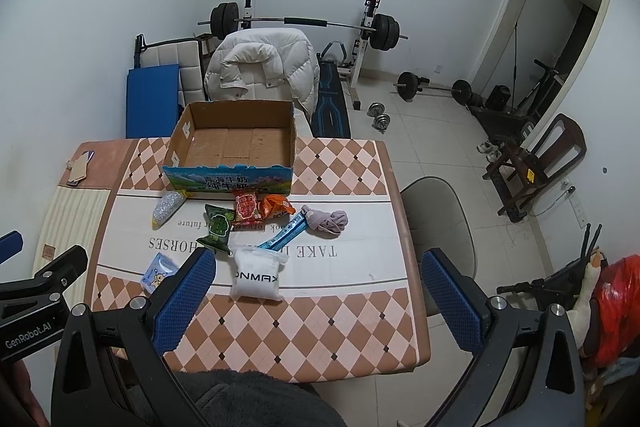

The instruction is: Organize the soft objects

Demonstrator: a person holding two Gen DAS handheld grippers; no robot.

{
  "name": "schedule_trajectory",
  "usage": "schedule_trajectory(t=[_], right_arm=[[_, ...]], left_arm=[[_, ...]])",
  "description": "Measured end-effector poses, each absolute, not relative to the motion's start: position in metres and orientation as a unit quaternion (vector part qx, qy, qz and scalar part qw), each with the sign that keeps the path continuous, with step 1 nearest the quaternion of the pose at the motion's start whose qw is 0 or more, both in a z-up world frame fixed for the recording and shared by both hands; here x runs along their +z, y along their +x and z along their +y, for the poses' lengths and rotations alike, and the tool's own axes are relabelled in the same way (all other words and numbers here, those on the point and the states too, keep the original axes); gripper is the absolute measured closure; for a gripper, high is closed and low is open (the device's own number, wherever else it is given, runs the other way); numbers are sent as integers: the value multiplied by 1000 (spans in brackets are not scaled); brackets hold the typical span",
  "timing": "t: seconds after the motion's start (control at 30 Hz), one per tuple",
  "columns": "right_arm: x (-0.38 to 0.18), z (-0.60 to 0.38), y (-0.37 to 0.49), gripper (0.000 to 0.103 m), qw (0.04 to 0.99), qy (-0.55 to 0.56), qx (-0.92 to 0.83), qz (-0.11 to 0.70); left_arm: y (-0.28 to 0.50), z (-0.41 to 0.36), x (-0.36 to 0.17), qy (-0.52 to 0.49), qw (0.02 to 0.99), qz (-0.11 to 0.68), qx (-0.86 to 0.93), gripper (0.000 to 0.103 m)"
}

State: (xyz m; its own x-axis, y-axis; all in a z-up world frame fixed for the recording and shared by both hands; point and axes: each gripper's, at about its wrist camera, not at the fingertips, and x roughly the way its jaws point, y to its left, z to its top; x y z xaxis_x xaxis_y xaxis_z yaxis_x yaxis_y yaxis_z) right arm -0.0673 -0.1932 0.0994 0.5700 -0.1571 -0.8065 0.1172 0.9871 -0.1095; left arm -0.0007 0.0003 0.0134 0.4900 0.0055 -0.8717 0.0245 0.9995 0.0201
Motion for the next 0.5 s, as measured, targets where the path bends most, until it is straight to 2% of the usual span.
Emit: schedule_trajectory(t=[0.5], right_arm=[[103,-191,-66,0,885,-22,-78,458]], left_arm=[[3,1,19,13,863,505,-6,0]])
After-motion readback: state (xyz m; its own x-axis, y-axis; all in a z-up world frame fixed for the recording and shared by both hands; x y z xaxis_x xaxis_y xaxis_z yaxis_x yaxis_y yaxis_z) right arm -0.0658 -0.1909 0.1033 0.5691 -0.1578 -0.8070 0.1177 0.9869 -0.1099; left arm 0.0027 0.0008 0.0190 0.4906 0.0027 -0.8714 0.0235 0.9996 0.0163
